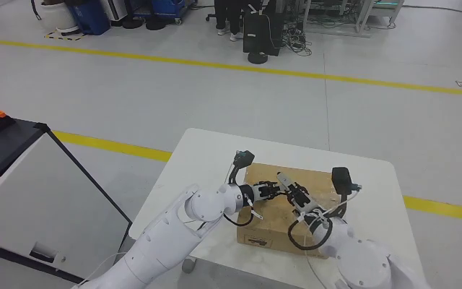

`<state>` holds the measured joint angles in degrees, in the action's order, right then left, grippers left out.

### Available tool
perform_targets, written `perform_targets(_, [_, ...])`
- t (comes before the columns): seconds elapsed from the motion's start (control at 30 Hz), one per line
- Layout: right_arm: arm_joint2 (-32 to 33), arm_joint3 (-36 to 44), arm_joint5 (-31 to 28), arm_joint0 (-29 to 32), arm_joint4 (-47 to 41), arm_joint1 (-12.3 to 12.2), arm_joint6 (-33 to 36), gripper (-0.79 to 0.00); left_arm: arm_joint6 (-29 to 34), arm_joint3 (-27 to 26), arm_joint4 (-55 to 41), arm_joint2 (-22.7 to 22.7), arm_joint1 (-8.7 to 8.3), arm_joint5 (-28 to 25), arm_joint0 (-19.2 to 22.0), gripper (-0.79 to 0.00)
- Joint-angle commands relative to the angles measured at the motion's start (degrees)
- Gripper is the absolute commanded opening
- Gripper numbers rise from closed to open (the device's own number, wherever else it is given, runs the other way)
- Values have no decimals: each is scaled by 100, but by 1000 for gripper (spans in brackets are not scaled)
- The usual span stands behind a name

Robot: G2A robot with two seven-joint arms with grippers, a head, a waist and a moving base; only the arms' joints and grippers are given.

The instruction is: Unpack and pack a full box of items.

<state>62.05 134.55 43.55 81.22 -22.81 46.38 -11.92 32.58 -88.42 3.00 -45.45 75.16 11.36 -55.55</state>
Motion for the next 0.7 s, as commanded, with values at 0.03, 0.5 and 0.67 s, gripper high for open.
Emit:
perform_targets(0.03, [371, 9, -330, 283, -119, -5, -38, 0, 0, 0, 0, 0, 0, 0, 0, 0])
perform_targets(0.5, [3322, 1, -387, 2445, -1980, 80, -997, 0, 0, 0, 0, 0, 0, 0, 0, 0])
perform_targets(0.67, [4006, -387, 47, 2886, -2980, 156, -669, 0, 0, 0, 0, 0, 0, 0, 0, 0])
